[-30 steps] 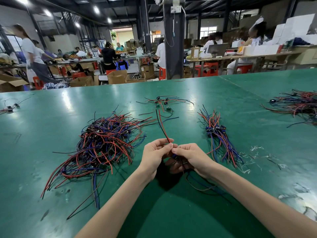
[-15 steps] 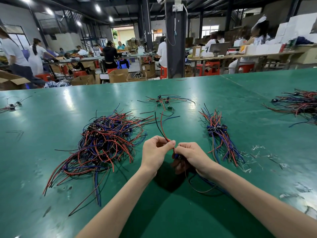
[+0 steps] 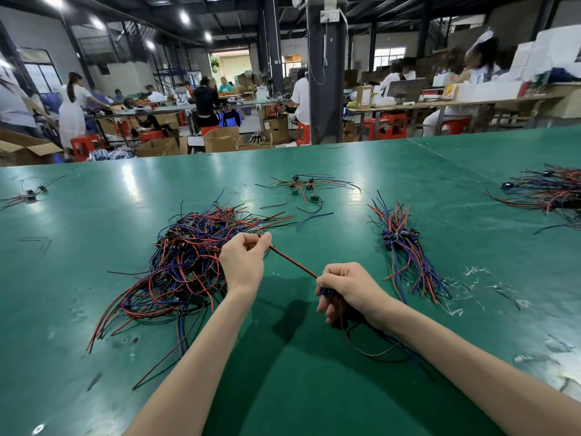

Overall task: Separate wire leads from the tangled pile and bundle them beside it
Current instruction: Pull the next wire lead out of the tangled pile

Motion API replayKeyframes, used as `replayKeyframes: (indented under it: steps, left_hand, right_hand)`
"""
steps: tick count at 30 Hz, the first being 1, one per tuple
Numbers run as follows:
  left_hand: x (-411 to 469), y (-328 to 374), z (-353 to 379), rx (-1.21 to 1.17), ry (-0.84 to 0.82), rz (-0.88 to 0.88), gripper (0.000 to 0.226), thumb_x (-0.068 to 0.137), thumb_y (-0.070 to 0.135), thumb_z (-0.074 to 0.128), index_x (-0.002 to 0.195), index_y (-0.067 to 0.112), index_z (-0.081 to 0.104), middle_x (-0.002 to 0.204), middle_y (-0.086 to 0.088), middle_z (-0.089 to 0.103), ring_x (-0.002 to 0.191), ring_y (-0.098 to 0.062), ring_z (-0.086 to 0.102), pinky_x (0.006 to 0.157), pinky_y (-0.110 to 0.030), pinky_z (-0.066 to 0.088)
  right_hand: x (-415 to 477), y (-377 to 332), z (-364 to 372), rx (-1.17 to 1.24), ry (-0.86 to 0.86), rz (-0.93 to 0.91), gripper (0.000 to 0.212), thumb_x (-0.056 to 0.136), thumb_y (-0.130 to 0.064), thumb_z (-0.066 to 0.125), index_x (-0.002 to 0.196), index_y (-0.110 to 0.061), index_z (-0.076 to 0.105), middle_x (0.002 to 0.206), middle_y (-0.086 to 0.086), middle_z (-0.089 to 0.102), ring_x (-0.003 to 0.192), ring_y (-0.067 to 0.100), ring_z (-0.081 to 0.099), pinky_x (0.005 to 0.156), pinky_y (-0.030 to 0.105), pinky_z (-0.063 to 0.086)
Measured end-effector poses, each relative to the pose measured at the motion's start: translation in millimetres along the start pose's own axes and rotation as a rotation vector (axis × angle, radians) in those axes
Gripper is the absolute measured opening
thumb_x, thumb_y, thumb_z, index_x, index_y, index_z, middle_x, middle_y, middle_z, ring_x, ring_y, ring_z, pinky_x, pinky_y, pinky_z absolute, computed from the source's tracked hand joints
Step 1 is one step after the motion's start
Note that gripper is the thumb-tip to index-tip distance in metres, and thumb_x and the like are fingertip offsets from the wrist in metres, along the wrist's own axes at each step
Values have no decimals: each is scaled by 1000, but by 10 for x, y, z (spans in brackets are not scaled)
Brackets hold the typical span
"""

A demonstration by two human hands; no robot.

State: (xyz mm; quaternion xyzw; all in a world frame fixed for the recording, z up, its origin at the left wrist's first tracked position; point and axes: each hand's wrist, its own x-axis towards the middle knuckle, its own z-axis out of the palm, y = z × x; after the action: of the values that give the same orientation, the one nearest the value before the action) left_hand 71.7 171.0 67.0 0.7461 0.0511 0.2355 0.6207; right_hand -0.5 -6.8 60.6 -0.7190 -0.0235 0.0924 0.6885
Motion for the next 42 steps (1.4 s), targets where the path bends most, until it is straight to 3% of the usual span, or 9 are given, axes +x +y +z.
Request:
replayKeyframes:
  steps: [3, 7, 13, 17, 23, 27, 31, 37, 42]
  left_hand:
    - [6, 34, -34, -101, -8, -88, 22, 83, 22, 73, 63, 15, 64, 59, 5, 61, 59, -12, 50, 64, -28, 44]
    - [-8, 127, -43, -304, -25, -292, 28, 88, 16, 67, 60, 11, 63, 41, 11, 55, 49, -9, 40, 50, -20, 36]
    - [58, 269, -123, -776, -219, -781, 27, 90, 11, 61, 65, 2, 56, 46, -2, 55, 32, -6, 39, 34, -14, 37]
    - [53, 265, -126, -1002, -310, -911, 43, 94, 13, 56, 53, -2, 58, 48, -1, 47, 30, -8, 33, 33, -14, 35]
    - [44, 217, -125, -969, -292, -935, 50, 92, 15, 60, 45, -3, 62, 46, -1, 53, 30, -6, 32, 36, -14, 38]
    - [44, 228, -132, -949, -259, -953, 33, 91, 12, 60, 62, -2, 59, 47, -2, 55, 30, -6, 32, 36, -13, 36]
    - [42, 260, -123, -826, -225, -802, 20, 88, 18, 63, 72, 8, 59, 51, 2, 60, 34, -4, 43, 37, -12, 38]
    - [-90, 297, -61, -600, -395, -609, 45, 85, 50, 56, 95, 7, 64, 67, 7, 64, 61, -5, 53, 49, -16, 48]
    - [-346, 280, 55, -267, -675, -456, 19, 86, 24, 66, 94, 7, 68, 61, 6, 60, 52, -4, 49, 50, -14, 44]
  right_hand:
    - [-1, -1, -7, 3, 5, -2, 21, 85, 0, 51, 64, -3, 56, 54, 19, 61, 36, 20, 52, 41, 27, 49]
    - [-2, -7, -12, -1, 15, -2, 21, 84, 0, 51, 64, -3, 56, 54, 18, 61, 35, 18, 51, 40, 25, 48]
    - [6, -8, -15, -13, -2, -2, 20, 85, -1, 52, 65, -4, 57, 54, 18, 61, 36, 17, 50, 40, 24, 47]
    - [-4, -10, -19, -33, -45, -11, 21, 85, -2, 53, 65, -6, 58, 56, 18, 62, 36, 16, 50, 40, 23, 46]
    - [-36, -45, -37, -39, -112, -10, 19, 88, -4, 54, 69, -4, 57, 59, 18, 63, 38, 15, 50, 41, 23, 46]
    - [-63, -69, -63, -35, -176, -16, 18, 90, -5, 53, 73, -3, 58, 60, 17, 64, 40, 16, 50, 42, 22, 46]
    - [-59, -55, -47, 26, -166, -15, 19, 92, -8, 53, 75, -2, 60, 62, 17, 65, 40, 15, 51, 41, 23, 47]
    - [-35, -30, 14, 62, -86, -28, 20, 94, -11, 53, 76, -3, 60, 65, 18, 67, 42, 18, 55, 40, 23, 47]
    - [-35, -17, 39, 102, -1, -42, 21, 94, -7, 52, 74, -2, 56, 58, 15, 63, 39, 18, 55, 35, 22, 45]
